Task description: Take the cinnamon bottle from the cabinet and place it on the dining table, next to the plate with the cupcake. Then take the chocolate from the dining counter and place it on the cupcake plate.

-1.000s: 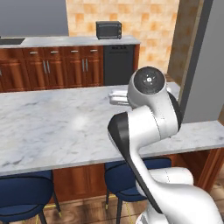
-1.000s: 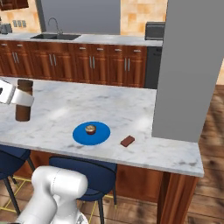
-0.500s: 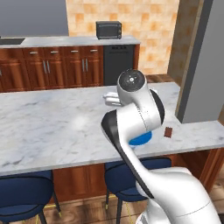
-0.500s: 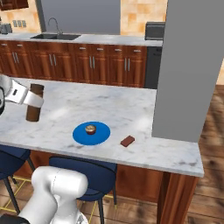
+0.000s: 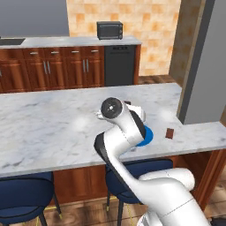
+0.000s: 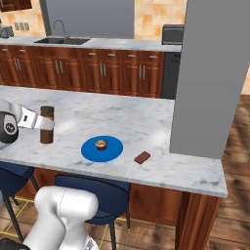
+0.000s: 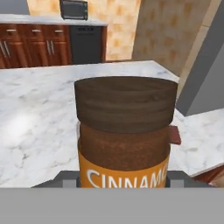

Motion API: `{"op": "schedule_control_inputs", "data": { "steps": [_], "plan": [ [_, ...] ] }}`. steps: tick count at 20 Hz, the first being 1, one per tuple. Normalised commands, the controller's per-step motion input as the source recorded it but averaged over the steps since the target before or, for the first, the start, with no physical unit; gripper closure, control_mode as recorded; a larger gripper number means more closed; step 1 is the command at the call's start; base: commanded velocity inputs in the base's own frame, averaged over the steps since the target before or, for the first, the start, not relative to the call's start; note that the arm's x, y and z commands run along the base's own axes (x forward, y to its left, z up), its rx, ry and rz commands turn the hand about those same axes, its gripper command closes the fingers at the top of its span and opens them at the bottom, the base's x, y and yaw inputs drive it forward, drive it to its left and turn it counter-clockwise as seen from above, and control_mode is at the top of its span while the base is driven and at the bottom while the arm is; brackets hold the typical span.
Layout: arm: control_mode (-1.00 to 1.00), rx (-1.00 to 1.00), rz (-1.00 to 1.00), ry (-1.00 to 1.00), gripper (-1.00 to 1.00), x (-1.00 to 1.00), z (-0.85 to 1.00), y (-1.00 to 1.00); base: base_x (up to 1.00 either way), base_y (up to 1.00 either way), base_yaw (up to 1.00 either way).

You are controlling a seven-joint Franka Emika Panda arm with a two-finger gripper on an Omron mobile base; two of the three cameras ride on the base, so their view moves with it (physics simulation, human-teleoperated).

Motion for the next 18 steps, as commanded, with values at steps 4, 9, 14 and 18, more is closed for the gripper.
{"op": "schedule_control_inputs", "data": {
  "steps": [4, 9, 14, 18],
  "plan": [
    [-1.00, -0.13, 0.00, -0.14, 1.00, 0.28, -0.61, 0.28, 0.00, 0.00, 0.00],
    [-1.00, 0.02, 0.00, -0.03, 1.00, 0.23, -0.26, 0.03, 0.00, 0.00, 0.00],
    [-1.00, 0.05, -0.01, -0.01, 1.00, 0.28, -0.32, 0.09, 0.00, 0.00, 0.00],
    [-1.00, 0.00, -0.04, -0.01, 1.00, 0.49, -0.30, 0.18, 0.00, 0.00, 0.00]
  ]
}}
